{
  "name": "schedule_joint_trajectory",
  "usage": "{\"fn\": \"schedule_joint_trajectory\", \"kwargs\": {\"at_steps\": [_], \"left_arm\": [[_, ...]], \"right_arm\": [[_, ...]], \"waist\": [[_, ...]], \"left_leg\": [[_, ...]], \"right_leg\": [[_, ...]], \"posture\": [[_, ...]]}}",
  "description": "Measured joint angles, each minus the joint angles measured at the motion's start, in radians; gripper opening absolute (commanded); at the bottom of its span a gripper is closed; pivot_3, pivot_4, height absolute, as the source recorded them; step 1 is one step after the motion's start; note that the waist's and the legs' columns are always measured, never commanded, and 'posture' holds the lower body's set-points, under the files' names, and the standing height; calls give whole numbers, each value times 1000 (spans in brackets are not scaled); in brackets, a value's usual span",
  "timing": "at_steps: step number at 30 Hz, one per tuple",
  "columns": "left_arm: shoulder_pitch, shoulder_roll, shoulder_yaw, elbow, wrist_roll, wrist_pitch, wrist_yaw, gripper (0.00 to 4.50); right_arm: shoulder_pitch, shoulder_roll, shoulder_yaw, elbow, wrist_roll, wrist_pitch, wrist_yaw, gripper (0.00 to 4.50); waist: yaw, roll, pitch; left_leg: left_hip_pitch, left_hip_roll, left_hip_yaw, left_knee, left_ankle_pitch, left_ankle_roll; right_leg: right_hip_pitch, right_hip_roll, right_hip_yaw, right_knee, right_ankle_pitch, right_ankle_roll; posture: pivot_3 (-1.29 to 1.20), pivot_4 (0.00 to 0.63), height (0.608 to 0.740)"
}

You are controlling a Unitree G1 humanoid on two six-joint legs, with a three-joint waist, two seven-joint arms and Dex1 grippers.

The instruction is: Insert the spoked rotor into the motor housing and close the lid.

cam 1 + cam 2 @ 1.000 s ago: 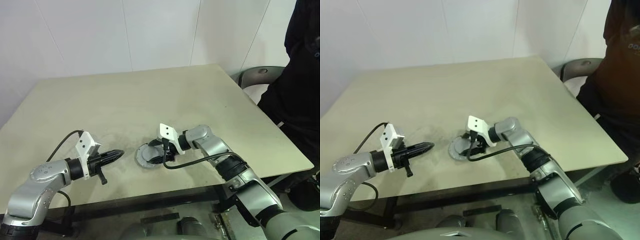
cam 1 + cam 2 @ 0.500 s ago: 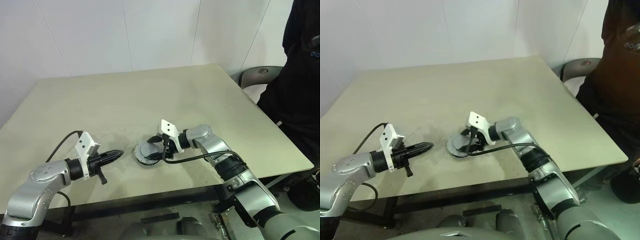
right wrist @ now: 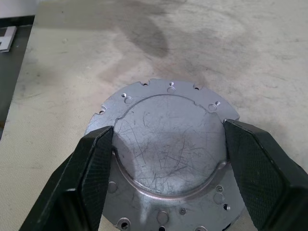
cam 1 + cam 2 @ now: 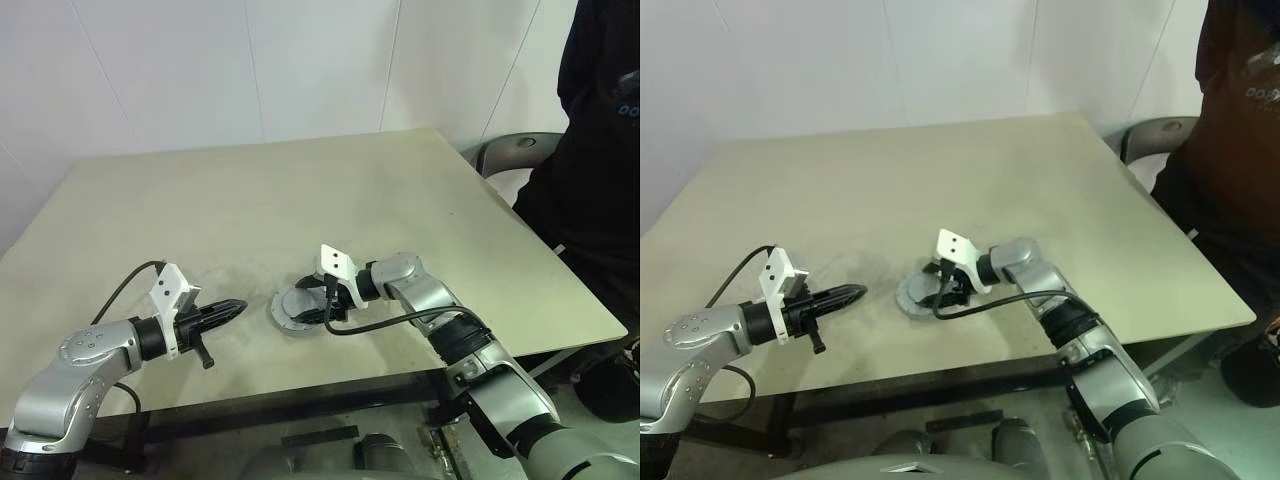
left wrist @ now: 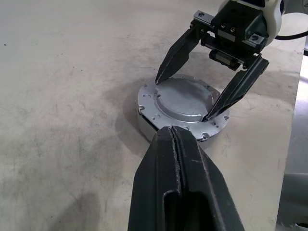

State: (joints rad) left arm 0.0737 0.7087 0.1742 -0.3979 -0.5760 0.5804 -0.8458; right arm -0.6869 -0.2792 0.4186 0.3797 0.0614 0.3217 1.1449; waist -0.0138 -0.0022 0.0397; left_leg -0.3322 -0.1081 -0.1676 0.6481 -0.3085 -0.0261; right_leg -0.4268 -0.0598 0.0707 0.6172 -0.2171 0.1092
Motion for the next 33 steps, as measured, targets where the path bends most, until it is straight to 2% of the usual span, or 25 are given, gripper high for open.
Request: {"fn": "schedule_joint_trajectory", "kwargs": {"at_steps": [11, 21, 33], "left_arm": [[1, 2, 0, 0, 0, 0, 2, 0], [1, 4, 0, 0, 0, 0, 4, 0], [-2, 6, 0, 0, 0, 0, 3, 0]], "right_arm": [[3, 5, 0, 9, -10, -6, -8, 3225], [7, 9, 1, 32, -19, -40, -16, 3225], [-20, 4, 0, 39, -16, -11, 23, 3225]], "waist": [[0, 0, 0], [0, 0, 0], [2, 0, 0]], "left_leg": [[2, 0, 0, 0, 0, 0], [13, 0, 0, -1, 0, 0], [12, 0, 0, -1, 0, 0]], "right_leg": [[1, 0, 0, 1, 0, 0], [12, 0, 0, 0, 0, 0], [12, 0, 0, -1, 0, 0]], "posture": [[0, 0, 740], [0, 0, 740], [0, 0, 740]]}}
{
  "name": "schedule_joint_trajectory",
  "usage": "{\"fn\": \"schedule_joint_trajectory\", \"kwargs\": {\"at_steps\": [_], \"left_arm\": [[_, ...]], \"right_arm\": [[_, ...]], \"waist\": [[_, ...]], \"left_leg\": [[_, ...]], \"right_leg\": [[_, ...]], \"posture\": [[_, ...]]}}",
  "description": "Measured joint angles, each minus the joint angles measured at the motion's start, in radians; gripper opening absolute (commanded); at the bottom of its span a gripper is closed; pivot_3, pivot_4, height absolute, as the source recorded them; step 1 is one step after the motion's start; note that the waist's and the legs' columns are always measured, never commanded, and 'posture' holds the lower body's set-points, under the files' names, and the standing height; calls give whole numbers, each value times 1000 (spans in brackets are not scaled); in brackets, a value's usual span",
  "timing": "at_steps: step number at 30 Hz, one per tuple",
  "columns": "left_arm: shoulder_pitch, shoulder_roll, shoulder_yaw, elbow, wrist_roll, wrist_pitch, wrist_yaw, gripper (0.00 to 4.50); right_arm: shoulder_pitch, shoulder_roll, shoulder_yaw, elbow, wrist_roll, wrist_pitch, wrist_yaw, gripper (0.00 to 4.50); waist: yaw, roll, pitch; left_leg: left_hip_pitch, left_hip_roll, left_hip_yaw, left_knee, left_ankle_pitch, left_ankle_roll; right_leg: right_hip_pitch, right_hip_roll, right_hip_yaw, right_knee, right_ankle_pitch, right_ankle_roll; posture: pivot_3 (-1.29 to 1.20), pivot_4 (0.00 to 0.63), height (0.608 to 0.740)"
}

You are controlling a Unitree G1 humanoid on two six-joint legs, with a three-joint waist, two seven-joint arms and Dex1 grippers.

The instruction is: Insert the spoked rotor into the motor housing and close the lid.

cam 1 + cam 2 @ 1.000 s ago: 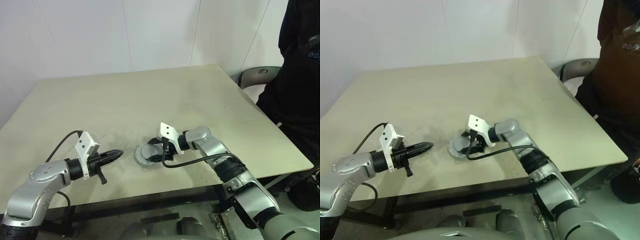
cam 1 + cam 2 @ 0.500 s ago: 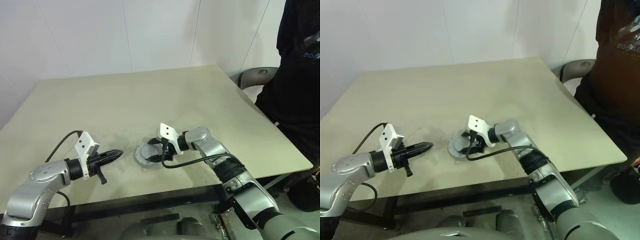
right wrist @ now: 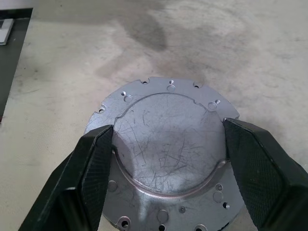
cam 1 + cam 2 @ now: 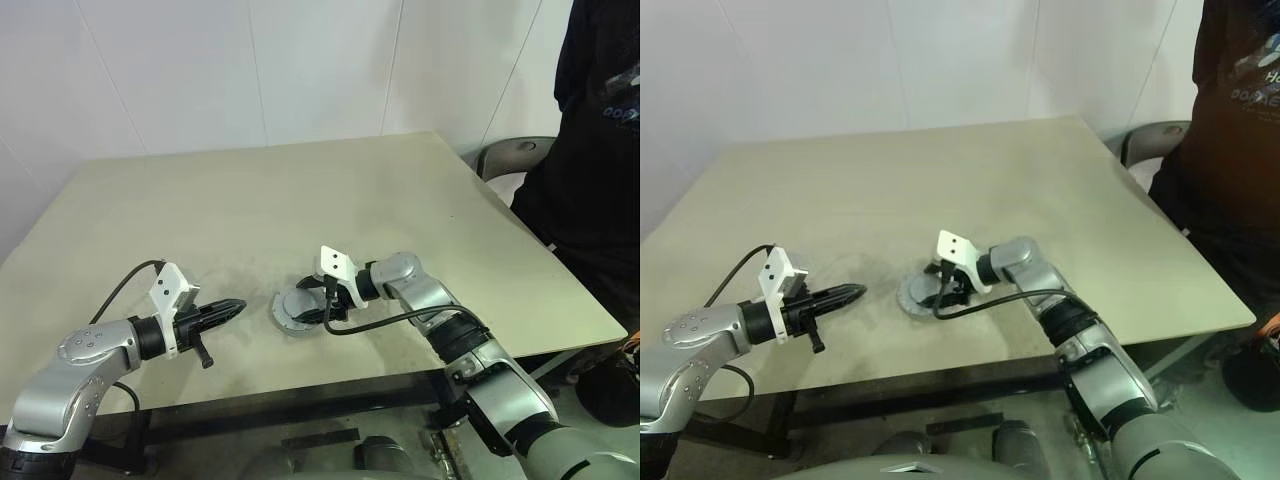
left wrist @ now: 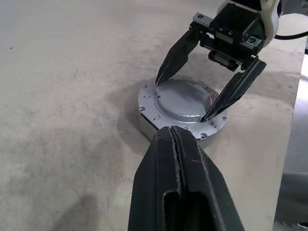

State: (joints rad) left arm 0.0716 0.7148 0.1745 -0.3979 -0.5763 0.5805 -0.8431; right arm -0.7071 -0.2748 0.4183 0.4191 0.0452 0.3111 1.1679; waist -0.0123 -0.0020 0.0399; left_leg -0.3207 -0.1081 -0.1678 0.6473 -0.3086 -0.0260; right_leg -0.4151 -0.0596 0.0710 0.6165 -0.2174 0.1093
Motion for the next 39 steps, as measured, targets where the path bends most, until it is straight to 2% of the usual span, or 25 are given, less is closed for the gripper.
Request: {"fn": "schedule_joint_trajectory", "kwargs": {"at_steps": [39], "left_arm": [[0, 0, -1, 1, 0, -1, 4, 0]], "right_arm": [[-10, 10, -1, 27, -23, 0, 0, 3225]], "waist": [[-1, 0, 0]], "left_leg": [[1, 0, 0, 0, 0, 0]], "right_leg": [[1, 0, 0, 0, 0, 0]], "posture": [[0, 0, 740]]}}
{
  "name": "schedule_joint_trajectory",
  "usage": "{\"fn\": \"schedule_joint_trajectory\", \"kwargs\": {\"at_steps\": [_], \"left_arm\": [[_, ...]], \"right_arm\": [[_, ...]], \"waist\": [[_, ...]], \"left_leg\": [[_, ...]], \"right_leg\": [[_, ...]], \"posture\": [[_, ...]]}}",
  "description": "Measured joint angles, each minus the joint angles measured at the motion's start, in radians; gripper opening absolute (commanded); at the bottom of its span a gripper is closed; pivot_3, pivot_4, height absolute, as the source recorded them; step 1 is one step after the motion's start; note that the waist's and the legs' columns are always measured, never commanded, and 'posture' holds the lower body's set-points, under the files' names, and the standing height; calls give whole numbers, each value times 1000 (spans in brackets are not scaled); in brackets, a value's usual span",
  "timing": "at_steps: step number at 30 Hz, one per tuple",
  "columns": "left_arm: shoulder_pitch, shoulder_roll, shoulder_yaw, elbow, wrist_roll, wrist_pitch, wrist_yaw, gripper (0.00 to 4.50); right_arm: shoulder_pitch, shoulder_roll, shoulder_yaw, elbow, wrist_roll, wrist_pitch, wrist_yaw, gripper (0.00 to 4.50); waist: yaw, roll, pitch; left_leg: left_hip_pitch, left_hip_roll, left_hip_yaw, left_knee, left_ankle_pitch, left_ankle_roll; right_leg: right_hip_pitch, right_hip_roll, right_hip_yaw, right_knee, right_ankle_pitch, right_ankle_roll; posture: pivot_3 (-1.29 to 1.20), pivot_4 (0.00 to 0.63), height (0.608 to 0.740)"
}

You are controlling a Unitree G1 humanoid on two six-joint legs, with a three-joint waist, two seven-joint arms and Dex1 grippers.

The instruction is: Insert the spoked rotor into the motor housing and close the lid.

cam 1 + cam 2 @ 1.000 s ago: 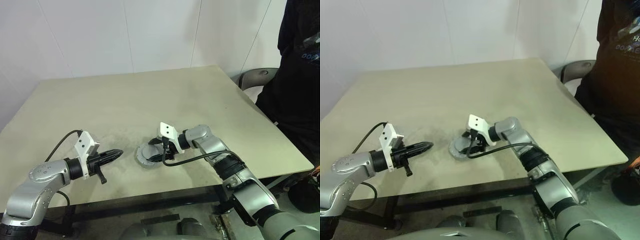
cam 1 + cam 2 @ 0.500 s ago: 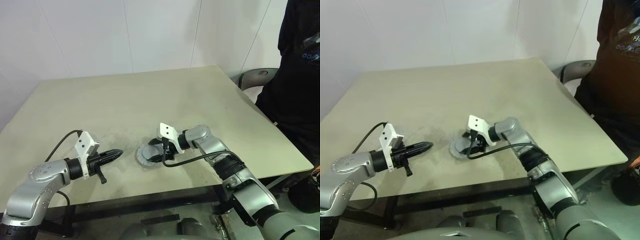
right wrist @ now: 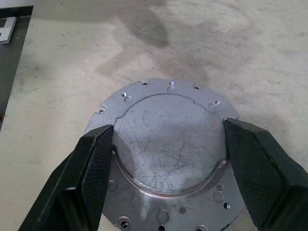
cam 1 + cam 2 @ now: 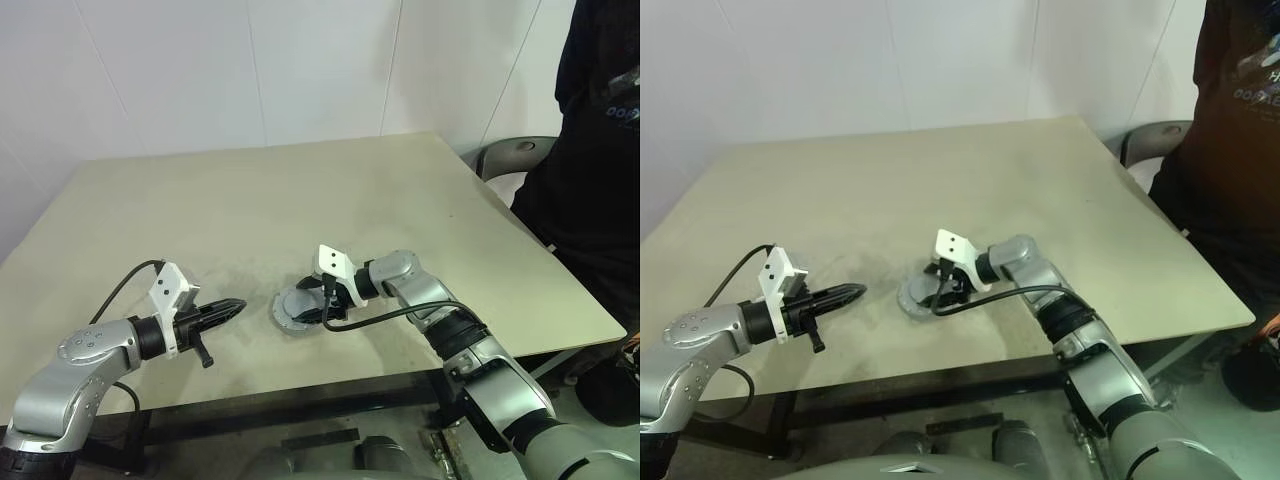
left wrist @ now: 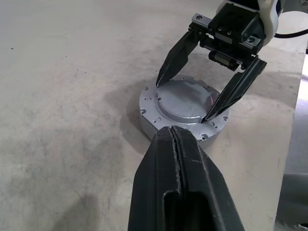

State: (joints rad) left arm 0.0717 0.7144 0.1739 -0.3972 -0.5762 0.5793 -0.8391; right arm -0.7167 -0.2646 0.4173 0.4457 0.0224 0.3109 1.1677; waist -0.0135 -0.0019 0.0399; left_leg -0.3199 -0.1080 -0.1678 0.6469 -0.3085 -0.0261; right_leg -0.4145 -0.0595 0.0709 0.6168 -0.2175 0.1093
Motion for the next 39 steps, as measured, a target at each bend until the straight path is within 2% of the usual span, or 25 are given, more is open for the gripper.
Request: {"fn": "schedule_joint_trajectory", "kwargs": {"at_steps": [6, 14, 24, 39], "left_arm": [[0, 0, 0, 0, 0, -1, 0, 0], [0, 0, 0, 0, 0, -3, -2, 0], [-1, 0, -1, 0, 1, -3, -3, 0], [-7, 0, -2, 2, 1, -4, -4, 0]], "right_arm": [[-6, -4, 20, 32, -8, -59, 1, 3225], [-18, -6, 29, 61, -10, -70, 1, 3225], [-46, -6, 25, 89, -8, -43, 34, 3225], [-53, 7, 36, 125, -18, -80, 10, 3225]], "waist": [[0, 0, 0], [1, 1, 0], [5, 1, 0], [1, 2, 0]], "left_leg": [[3, 0, 0, 0, 0, 0], [14, 0, 0, 0, 0, 0], [14, 0, -1, -2, -1, 1], [16, 0, 0, -1, -1, 0]], "right_leg": [[3, 0, 0, 0, 0, 0], [16, 0, 0, -1, -5, 1], [16, -1, 0, -3, -5, 1], [19, -1, 0, -3, -6, 1]], "posture": [[0, 0, 740], [0, 0, 740], [0, 0, 740], [0, 0, 740]]}}
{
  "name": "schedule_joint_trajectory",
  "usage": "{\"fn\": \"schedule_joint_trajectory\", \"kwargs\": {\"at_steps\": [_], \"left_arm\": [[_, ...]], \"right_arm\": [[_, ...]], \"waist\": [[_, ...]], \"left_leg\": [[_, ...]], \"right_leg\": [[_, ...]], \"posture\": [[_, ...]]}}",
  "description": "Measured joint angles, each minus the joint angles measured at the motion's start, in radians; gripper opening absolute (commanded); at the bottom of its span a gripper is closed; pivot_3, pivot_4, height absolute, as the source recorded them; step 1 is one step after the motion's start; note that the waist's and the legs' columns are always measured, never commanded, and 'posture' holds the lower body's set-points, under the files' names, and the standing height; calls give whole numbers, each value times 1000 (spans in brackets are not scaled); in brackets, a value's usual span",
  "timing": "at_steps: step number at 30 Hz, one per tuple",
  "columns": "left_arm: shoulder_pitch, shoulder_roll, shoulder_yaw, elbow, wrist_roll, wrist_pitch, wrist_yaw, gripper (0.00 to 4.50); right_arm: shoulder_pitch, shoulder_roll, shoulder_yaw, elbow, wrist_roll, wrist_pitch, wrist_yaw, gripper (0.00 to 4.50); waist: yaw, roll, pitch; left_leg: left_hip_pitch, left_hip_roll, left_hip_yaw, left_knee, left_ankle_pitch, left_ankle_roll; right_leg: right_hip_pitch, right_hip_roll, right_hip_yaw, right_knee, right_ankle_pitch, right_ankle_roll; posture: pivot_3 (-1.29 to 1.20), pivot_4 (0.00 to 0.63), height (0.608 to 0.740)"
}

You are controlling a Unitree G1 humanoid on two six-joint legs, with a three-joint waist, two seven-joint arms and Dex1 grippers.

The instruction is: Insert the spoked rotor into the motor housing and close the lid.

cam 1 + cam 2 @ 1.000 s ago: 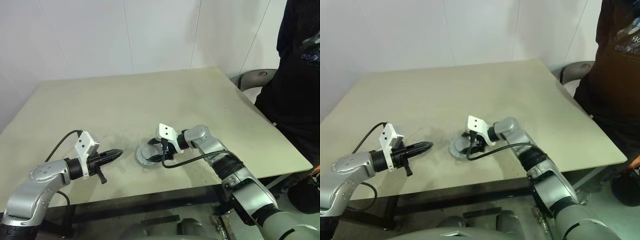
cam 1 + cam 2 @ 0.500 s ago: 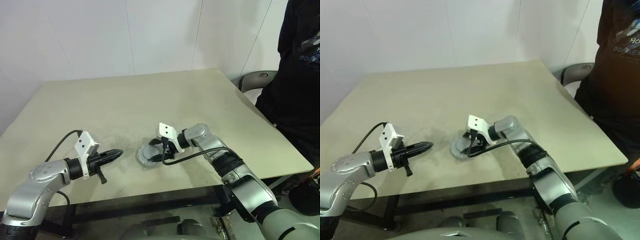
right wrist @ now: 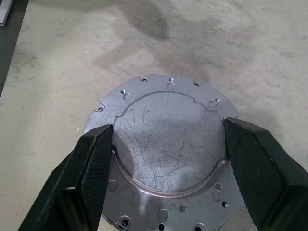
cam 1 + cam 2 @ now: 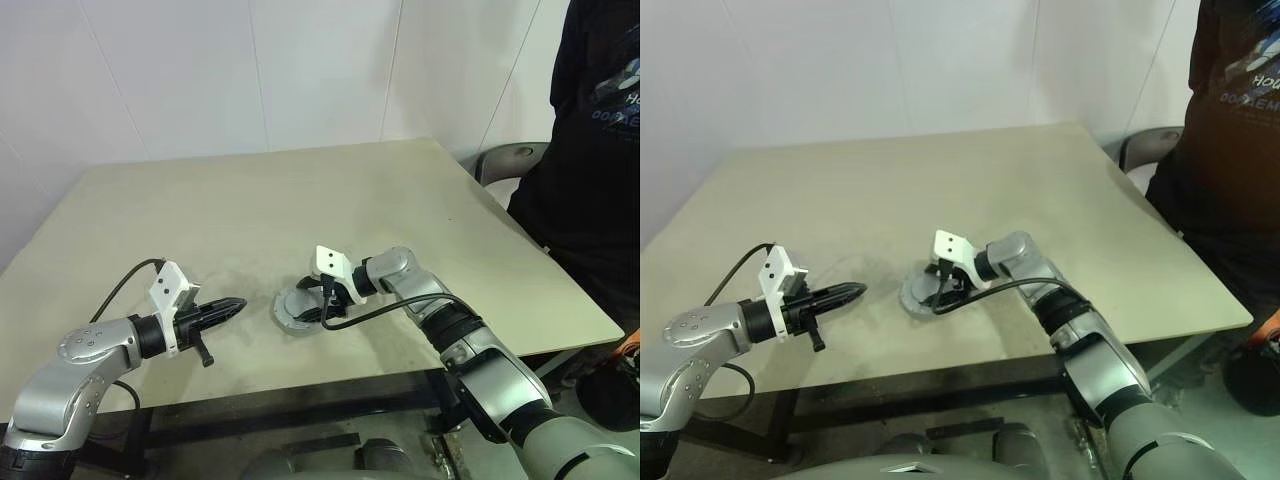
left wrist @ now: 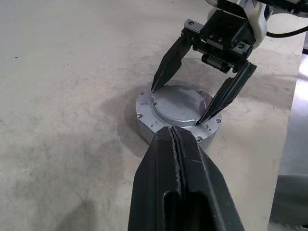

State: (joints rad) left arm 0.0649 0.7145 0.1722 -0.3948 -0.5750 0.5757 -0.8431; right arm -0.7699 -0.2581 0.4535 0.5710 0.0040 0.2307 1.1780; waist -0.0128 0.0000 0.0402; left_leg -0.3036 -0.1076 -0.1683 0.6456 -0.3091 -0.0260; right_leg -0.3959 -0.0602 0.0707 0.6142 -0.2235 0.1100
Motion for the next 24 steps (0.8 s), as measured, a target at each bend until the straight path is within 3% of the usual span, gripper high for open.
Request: {"fn": "schedule_joint_trajectory", "kwargs": {"at_steps": [24], "left_arm": [[-43, -30, -48, 13, 19, 28, 48, 0]], "right_arm": [[-13, -10, 7, 5, -10, -19, 41, 3225]], "waist": [[3, 0, 0]], "left_leg": [[-2, 0, 0, -2, -1, 0]], "right_leg": [[-1, -1, 0, -2, -1, 1]], "posture": [[0, 0, 740]]}}
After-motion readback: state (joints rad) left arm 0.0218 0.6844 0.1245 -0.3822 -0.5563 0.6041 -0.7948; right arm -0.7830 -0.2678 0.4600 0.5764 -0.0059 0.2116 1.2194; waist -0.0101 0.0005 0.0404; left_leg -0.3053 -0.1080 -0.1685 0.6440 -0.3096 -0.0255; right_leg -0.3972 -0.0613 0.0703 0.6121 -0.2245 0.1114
